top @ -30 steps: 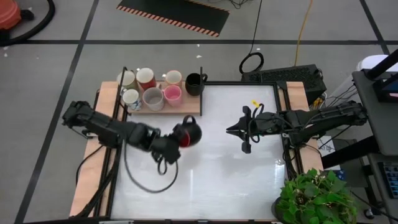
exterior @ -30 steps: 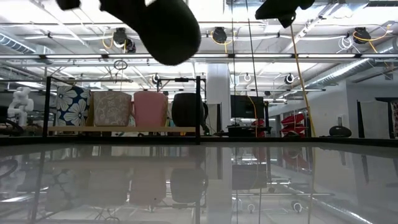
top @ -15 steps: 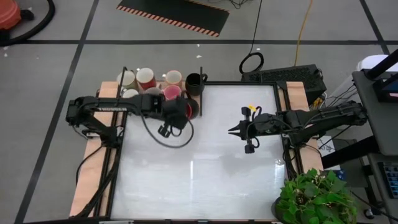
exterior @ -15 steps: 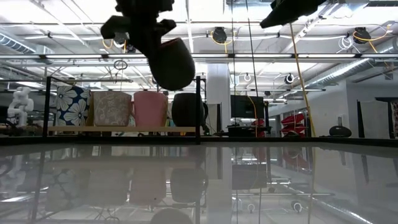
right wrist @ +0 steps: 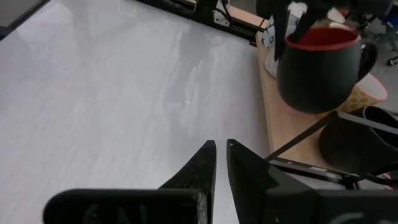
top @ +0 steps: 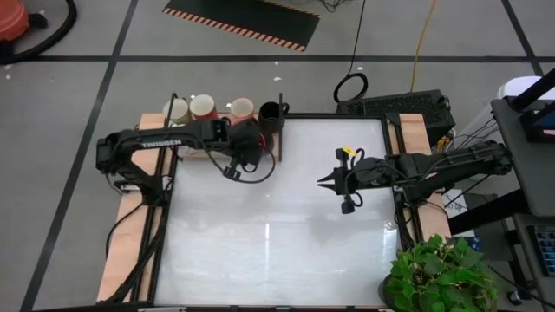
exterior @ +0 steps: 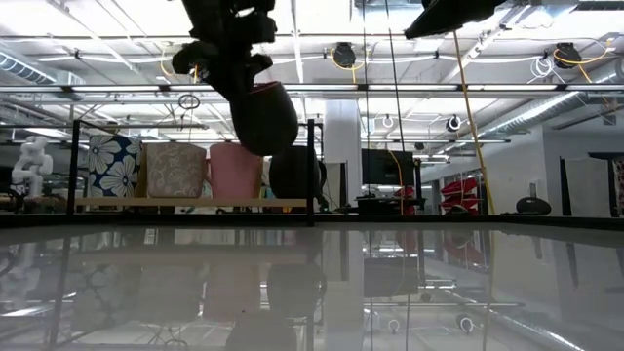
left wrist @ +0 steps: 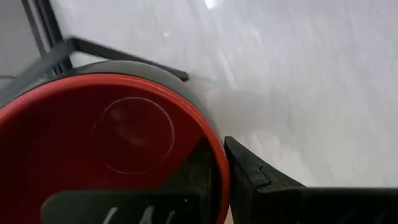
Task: Place coffee mugs
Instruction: Put the orange mug on the shelf
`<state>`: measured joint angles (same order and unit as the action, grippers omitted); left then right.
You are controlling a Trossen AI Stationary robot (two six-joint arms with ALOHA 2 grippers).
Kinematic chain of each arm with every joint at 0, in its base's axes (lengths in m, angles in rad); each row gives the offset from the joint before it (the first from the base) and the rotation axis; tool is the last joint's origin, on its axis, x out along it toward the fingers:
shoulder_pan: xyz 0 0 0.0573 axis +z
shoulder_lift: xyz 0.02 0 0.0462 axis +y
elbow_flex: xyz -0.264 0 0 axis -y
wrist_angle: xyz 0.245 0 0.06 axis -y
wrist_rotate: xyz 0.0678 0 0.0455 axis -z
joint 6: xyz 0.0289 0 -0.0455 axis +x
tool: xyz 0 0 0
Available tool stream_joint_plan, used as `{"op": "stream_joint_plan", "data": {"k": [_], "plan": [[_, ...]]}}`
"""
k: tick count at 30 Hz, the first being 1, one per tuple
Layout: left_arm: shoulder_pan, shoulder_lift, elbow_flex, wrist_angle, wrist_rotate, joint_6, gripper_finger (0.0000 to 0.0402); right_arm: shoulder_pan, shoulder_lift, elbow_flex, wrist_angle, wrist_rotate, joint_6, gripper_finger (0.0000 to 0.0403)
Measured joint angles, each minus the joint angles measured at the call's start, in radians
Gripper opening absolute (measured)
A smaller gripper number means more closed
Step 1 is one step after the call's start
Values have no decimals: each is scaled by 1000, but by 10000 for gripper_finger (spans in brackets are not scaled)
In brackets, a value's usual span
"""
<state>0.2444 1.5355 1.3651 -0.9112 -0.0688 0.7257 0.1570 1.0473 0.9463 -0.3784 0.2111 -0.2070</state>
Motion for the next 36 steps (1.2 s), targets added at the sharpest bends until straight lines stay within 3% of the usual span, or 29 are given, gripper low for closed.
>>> {"op": "stream_joint_plan", "data": {"k": [14, 29, 36], "plan": [[14, 148, 0, 83, -15, 52, 24, 0, 0, 0, 15, 1, 0, 31], [45, 156, 0, 71, -13, 333, 24, -1, 0, 0, 15, 1, -15, 31], [48, 157, 0, 69, -11, 376, 28, -1, 0, 0, 15, 1, -15, 31]]}}
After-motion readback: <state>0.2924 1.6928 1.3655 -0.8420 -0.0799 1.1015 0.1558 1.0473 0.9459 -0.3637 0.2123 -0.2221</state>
